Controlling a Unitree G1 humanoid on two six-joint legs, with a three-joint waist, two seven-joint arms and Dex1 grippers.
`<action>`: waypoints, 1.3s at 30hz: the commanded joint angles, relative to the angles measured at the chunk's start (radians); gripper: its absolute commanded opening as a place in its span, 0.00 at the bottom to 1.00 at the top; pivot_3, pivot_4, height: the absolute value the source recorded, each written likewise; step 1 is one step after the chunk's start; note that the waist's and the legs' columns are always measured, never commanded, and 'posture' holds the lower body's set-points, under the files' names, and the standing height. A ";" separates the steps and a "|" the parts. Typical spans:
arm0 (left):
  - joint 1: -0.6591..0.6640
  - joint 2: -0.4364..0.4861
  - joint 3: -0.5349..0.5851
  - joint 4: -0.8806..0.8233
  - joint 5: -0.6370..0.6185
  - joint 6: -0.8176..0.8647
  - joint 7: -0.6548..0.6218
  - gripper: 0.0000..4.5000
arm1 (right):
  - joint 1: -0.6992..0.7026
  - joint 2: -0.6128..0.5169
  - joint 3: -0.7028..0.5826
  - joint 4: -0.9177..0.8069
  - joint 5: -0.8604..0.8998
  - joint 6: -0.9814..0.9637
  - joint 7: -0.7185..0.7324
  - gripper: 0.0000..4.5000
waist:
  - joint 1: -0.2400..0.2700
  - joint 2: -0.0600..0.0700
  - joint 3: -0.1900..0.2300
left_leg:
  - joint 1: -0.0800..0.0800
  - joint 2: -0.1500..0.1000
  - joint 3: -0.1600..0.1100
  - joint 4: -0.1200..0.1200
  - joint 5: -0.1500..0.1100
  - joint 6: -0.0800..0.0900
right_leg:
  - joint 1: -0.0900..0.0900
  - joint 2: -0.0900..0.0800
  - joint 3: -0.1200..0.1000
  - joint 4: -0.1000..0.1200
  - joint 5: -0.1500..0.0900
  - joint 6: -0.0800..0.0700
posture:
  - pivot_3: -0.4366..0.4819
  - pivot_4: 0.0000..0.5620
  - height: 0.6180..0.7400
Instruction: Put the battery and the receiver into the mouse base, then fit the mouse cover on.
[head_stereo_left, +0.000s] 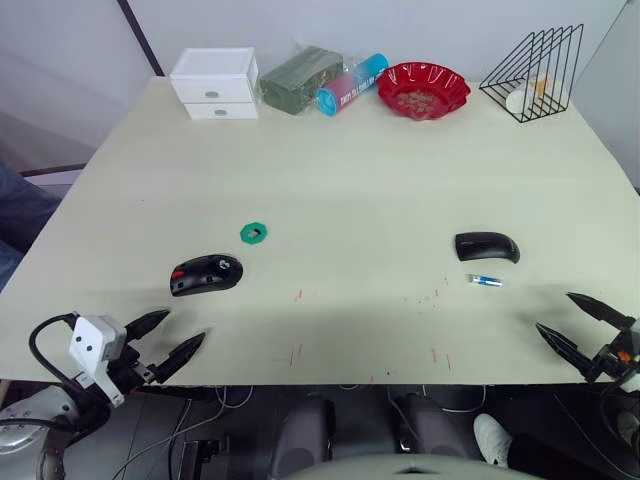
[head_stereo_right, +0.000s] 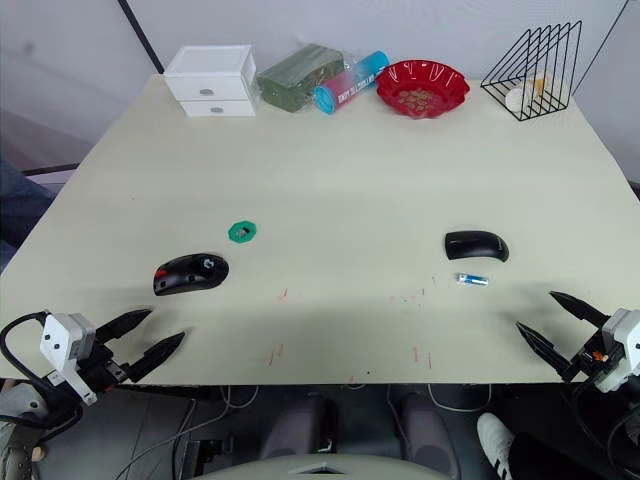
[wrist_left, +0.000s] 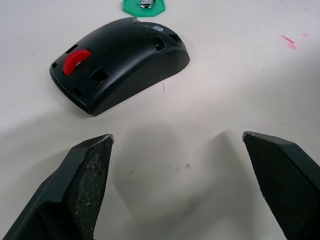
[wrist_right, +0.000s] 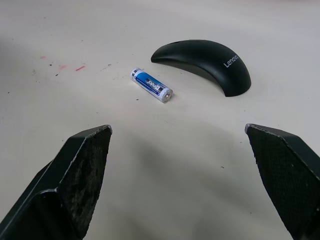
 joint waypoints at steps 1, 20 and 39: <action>0.016 -0.003 0.022 0.005 0.006 -0.051 -0.005 0.98 | -0.009 -0.019 -0.023 -0.017 0.014 -0.001 0.017 1.00 | 0.000 0.000 0.000 | 0.000 0.000 0.000 0.000 0.000 0.000 | 0.000 0.000 0.000 0.000 0.000 0.000 | 0.48 0.27 1.00; -0.014 0.037 0.039 0.059 -0.012 -0.144 -0.081 0.98 | -0.007 -0.001 0.007 -0.069 0.044 0.010 0.120 1.00 | 0.000 0.000 0.000 | 0.000 0.000 0.000 0.000 0.000 0.000 | 0.000 0.000 0.000 0.000 0.000 0.000 | 0.48 0.27 1.00; -0.429 0.293 -0.082 0.442 0.016 -0.164 -0.349 0.98 | -0.025 0.027 0.094 -0.190 0.174 0.042 0.401 1.00 | 0.001 0.000 0.000 | 0.000 -0.002 0.000 0.000 0.000 0.000 | 0.000 0.002 -0.001 0.000 0.002 0.003 | 0.48 0.27 1.00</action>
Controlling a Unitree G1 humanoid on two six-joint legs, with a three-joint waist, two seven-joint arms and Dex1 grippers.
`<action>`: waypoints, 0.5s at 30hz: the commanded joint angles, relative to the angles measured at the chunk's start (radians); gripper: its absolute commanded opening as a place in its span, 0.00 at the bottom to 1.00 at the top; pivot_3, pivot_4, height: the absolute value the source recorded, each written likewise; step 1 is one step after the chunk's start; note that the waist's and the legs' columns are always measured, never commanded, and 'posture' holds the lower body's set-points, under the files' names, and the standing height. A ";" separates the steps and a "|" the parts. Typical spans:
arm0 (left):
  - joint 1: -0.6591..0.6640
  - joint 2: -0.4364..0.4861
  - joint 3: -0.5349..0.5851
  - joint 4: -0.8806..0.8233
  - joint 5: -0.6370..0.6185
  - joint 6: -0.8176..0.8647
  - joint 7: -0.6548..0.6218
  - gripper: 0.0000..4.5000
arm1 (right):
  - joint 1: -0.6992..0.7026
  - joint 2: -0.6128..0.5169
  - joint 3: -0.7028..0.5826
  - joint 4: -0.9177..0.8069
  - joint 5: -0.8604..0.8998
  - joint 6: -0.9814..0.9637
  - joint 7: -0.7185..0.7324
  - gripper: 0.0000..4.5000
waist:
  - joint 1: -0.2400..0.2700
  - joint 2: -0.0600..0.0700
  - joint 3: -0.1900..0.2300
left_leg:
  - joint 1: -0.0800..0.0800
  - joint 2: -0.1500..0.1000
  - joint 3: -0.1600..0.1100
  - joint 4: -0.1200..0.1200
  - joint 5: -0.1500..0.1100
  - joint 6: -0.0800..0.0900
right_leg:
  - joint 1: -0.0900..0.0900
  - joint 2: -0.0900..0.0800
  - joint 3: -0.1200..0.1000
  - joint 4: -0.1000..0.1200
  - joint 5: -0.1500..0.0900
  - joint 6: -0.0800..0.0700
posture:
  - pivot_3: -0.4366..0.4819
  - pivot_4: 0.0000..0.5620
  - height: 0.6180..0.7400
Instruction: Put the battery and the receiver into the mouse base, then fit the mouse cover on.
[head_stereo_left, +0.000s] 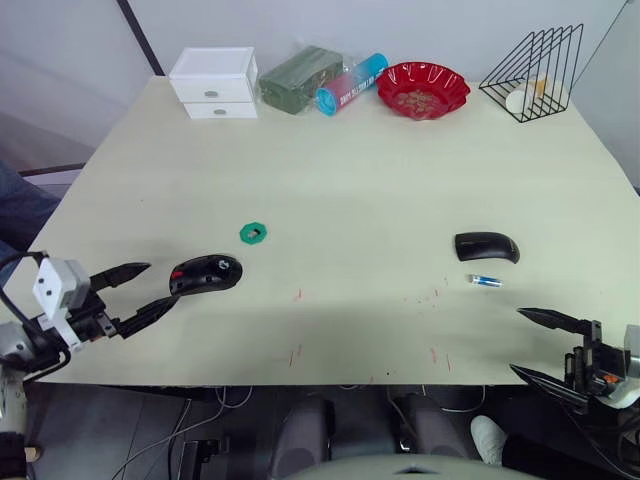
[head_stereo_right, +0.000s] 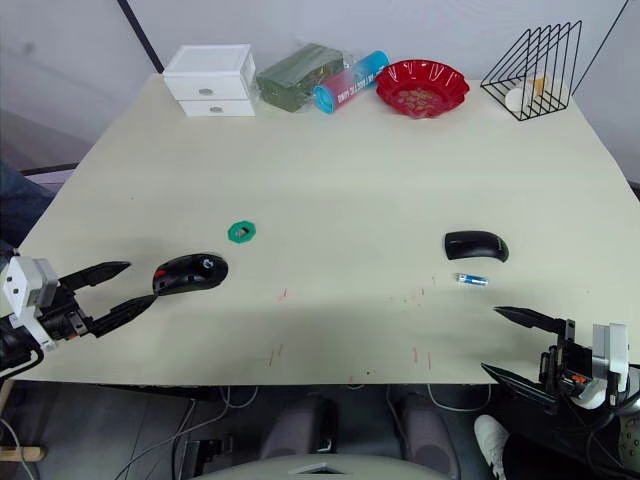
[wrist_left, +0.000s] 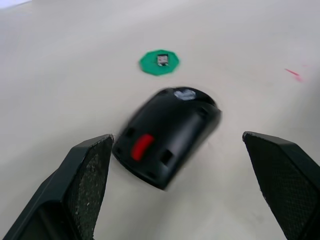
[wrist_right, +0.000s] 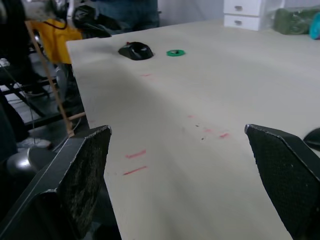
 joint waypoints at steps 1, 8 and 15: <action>-0.109 0.039 -0.068 0.103 0.038 -0.079 -0.104 0.98 | -0.014 0.002 0.011 -0.037 0.011 0.006 0.003 1.00 | 0.000 0.000 0.000 | 0.000 0.000 0.000 0.000 0.000 0.000 | 0.000 0.000 0.000 0.000 0.000 0.000 | 0.48 0.27 1.00; -0.362 0.092 -0.225 0.321 0.082 -0.165 -0.306 0.98 | -0.034 -0.001 0.016 -0.028 0.008 0.008 0.003 1.00 | 0.001 -0.001 0.000 | -0.001 0.000 0.005 0.000 0.000 0.000 | 0.000 0.002 -0.001 0.000 0.000 0.000 | 0.48 0.27 1.00; -0.532 0.164 -0.469 0.490 0.104 -0.353 -0.312 0.98 | -0.044 -0.008 0.007 -0.018 0.013 0.012 0.009 1.00 | 0.003 -0.001 0.000 | -0.001 0.000 0.004 0.001 0.000 0.000 | 0.000 0.003 -0.001 0.001 0.000 0.000 | 0.48 0.27 1.00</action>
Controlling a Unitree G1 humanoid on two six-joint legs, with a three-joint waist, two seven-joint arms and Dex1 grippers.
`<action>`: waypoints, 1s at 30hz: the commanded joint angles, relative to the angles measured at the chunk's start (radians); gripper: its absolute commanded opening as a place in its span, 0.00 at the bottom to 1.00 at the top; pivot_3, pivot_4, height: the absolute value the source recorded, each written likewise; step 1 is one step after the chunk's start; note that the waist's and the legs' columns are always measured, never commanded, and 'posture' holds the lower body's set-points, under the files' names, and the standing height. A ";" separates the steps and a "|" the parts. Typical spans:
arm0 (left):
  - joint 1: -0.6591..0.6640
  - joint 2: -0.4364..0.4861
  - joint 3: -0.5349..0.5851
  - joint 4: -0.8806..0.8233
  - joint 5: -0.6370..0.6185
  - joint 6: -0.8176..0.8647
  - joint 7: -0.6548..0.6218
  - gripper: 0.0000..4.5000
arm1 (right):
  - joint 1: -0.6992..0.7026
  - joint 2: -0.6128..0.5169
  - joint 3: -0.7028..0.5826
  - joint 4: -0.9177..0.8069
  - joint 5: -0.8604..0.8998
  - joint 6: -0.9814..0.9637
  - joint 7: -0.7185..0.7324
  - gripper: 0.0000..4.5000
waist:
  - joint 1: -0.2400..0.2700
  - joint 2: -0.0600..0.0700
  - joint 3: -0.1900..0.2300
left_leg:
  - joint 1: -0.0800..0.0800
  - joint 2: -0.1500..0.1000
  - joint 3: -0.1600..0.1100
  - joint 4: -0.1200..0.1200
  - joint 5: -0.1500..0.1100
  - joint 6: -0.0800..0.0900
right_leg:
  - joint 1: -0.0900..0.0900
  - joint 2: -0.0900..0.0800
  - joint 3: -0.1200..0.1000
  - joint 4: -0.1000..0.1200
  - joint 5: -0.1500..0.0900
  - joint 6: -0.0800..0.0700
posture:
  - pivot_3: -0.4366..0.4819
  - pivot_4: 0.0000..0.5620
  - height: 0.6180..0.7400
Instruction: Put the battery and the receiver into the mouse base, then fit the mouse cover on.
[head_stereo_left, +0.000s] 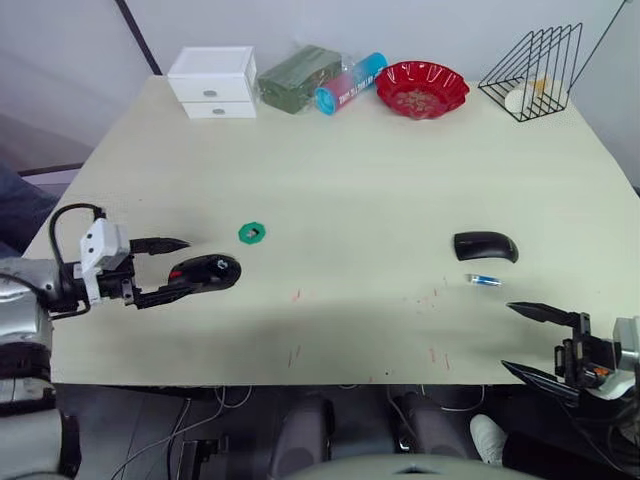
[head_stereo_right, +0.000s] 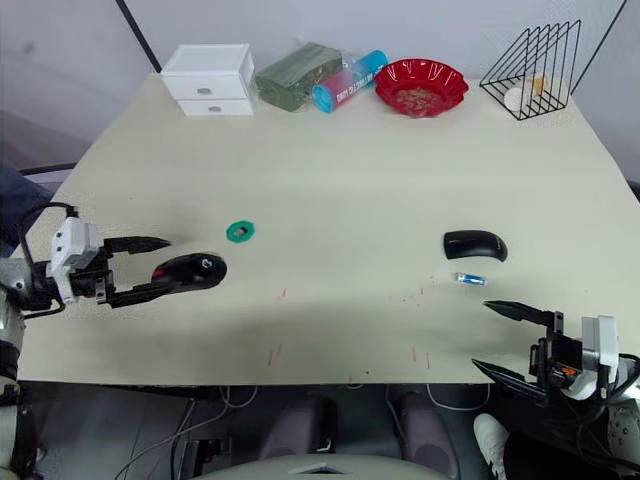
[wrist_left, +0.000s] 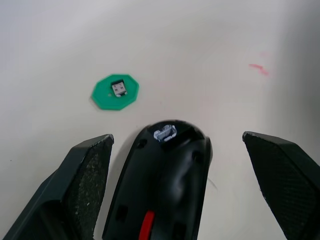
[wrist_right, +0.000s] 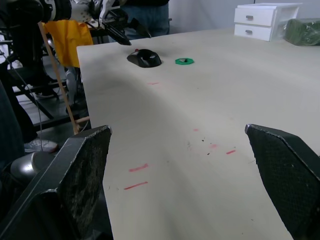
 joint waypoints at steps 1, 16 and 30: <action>-0.110 0.053 -0.138 0.103 0.026 -0.152 -0.048 0.98 | -0.004 -0.013 -0.026 -0.015 0.018 0.005 0.001 1.00 | 0.003 0.000 0.000 | 0.000 0.000 0.000 0.000 0.000 0.000 | 0.000 0.000 0.000 0.000 0.000 0.000 | 0.48 0.27 1.00; -0.322 0.034 -0.422 0.363 0.031 -0.287 -0.048 0.98 | 0.024 -0.019 -0.047 -0.028 0.020 0.001 -0.001 1.00 | 0.004 0.000 0.000 | -0.001 0.000 0.000 0.001 0.000 0.000 | 0.000 0.001 0.000 0.000 0.000 0.000 | 0.48 0.27 1.00; -0.360 -0.031 -0.423 0.493 0.110 -0.328 -0.048 0.98 | 0.042 -0.044 -0.087 -0.049 0.037 0.021 0.002 1.00 | 0.005 -0.001 0.001 | -0.001 0.000 -0.001 0.001 0.000 0.000 | 0.000 0.001 0.000 0.000 0.000 0.000 | 0.48 0.27 1.00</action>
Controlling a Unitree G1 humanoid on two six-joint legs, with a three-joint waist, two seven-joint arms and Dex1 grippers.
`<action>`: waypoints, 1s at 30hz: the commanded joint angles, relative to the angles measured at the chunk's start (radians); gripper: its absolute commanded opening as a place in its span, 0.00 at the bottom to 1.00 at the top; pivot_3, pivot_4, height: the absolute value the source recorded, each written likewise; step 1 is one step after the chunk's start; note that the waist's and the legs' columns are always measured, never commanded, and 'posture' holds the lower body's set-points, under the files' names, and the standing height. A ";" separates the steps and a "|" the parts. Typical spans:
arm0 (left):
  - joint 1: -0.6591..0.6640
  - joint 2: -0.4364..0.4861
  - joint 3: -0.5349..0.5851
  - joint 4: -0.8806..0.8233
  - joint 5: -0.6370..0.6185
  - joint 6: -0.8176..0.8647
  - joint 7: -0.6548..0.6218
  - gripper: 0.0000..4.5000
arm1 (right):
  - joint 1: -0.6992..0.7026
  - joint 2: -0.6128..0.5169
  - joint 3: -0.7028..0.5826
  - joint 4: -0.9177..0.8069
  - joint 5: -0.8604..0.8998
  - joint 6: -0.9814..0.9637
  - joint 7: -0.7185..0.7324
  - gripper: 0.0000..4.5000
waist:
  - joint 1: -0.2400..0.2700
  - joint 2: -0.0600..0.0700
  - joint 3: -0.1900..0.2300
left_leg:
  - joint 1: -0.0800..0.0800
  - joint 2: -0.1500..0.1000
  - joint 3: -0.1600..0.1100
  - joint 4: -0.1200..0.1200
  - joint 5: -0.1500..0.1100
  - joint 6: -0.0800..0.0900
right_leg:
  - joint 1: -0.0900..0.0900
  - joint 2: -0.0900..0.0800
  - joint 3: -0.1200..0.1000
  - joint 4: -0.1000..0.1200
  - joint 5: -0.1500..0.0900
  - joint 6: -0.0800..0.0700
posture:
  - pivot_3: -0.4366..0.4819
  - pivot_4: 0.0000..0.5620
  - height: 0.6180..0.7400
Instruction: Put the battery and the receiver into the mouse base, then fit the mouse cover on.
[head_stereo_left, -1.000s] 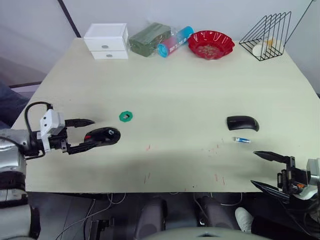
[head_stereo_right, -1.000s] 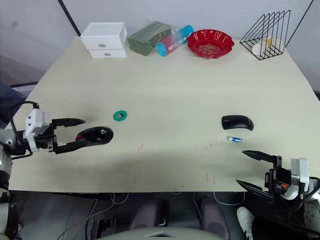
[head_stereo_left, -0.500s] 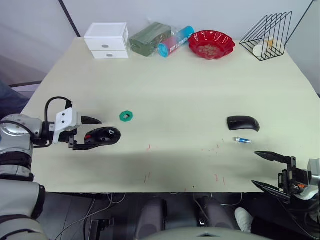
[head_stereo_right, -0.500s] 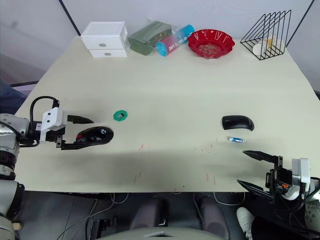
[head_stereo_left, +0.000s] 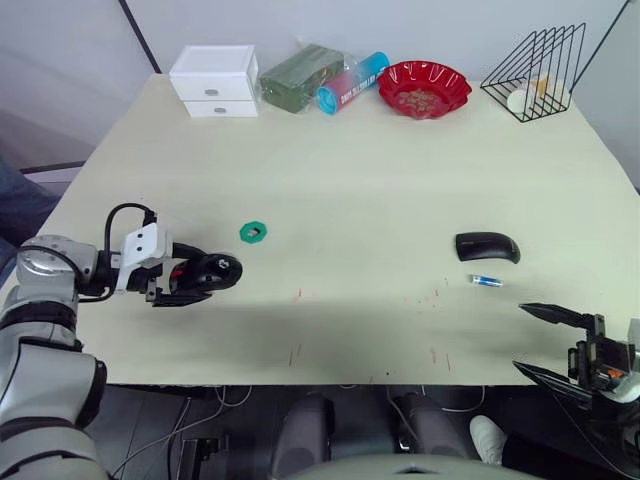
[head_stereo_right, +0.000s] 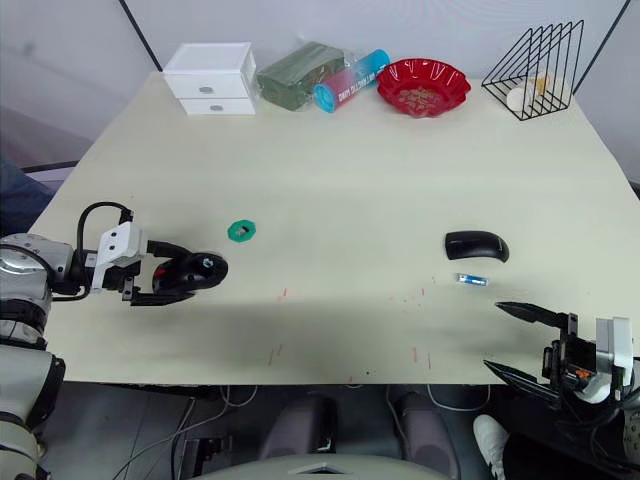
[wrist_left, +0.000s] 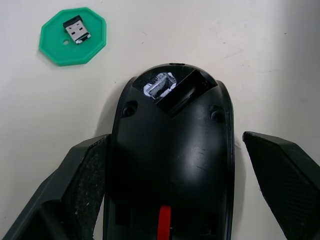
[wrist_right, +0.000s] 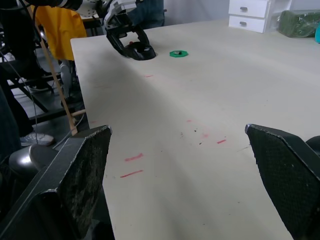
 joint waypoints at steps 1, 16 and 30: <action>-0.024 -0.011 0.022 0.034 0.038 -0.027 -0.045 0.98 | 0.010 -0.015 -0.038 -0.043 0.031 0.004 0.005 1.00 | 0.001 0.000 0.000 | 0.000 0.000 0.000 0.000 0.000 0.000 | 0.000 0.000 0.000 0.000 0.000 0.000 | 0.48 0.27 1.00; -0.029 -0.053 0.102 0.075 0.131 -0.008 -0.045 0.71 | 0.008 -0.017 -0.024 -0.048 0.020 0.002 0.014 1.00 | 0.008 0.001 -0.001 | 0.000 0.000 0.000 0.000 0.000 0.000 | 0.000 0.000 0.000 0.000 0.000 0.000 | 0.48 0.27 1.00; -0.007 -0.045 0.124 0.018 0.105 0.010 -0.045 0.65 | -0.034 -0.007 0.006 -0.028 0.007 0.006 0.013 1.00 | 0.013 0.002 -0.001 | 0.001 0.000 0.000 0.000 0.000 0.000 | 0.000 0.000 0.000 0.001 0.000 0.000 | 0.48 0.27 1.00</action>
